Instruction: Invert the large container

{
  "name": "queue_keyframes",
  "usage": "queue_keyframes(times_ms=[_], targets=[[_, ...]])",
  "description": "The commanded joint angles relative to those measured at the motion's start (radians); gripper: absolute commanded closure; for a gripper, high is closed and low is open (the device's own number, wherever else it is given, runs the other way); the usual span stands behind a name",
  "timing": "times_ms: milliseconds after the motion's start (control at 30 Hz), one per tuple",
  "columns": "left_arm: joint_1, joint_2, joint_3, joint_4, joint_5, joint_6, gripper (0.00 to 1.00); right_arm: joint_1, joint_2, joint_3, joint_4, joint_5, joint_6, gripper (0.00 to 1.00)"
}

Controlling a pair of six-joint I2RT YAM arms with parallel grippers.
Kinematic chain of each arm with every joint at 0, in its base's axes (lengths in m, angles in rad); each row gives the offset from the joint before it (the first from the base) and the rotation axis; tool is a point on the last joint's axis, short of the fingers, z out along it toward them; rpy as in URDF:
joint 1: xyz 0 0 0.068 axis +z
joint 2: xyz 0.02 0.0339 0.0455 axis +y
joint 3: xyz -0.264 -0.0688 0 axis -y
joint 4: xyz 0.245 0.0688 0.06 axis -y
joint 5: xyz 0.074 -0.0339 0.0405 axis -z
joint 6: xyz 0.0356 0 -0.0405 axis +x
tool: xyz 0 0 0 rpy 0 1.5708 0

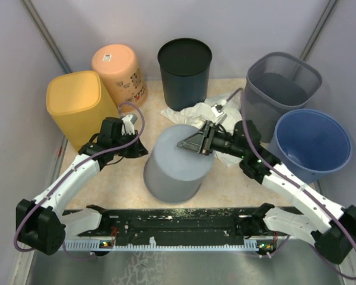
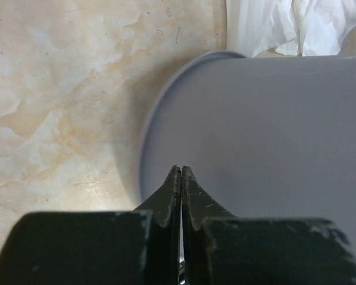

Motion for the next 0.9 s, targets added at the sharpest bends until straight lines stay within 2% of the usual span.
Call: queue_keyframes(times_ms=[0, 100, 167, 200, 300, 400, 500, 567, 733, 867], targets=[[-0.008, -0.013, -0.034, 0.058, 0.018, -0.038, 1.0, 0.054, 0.102, 0.024, 0.048, 0.053, -0.052, 0.67], [-0.007, -0.015, -0.035, 0.045, -0.015, -0.037, 1.0, 0.064, 0.147, 0.066, 0.069, 0.054, -0.056, 0.65], [-0.007, -0.02, -0.01, 0.014, -0.043, -0.03, 0.94, 0.065, 0.156, 0.115, 0.041, 0.067, -0.078, 0.63], [-0.007, -0.021, 0.008, -0.004, -0.066, -0.025, 0.89, 0.065, 0.156, 0.147, 0.011, 0.078, -0.104, 0.62], [-0.006, -0.025, 0.112, -0.093, -0.152, -0.006, 0.63, 0.065, 0.133, 0.261, -0.162, 0.167, -0.223, 0.56], [-0.006, -0.027, 0.231, -0.196, -0.244, 0.025, 0.41, 0.065, 0.064, 0.33, -0.376, 0.38, -0.339, 0.52], [-0.006, -0.033, 0.358, -0.278, -0.286, 0.057, 0.31, 0.059, -0.038, 0.308, -0.544, 0.676, -0.373, 0.48], [-0.006, -0.041, 0.442, -0.311, -0.292, 0.075, 0.26, 0.035, -0.113, 0.25, -0.628, 0.797, -0.344, 0.46], [-0.006, -0.069, 0.627, -0.322, -0.271, 0.105, 0.18, -0.021, -0.26, 0.052, -0.749, 0.798, -0.23, 0.46], [-0.006, -0.087, 0.711, -0.308, -0.186, 0.101, 0.16, -0.02, -0.269, -0.103, -0.709, 0.629, -0.185, 0.47]])
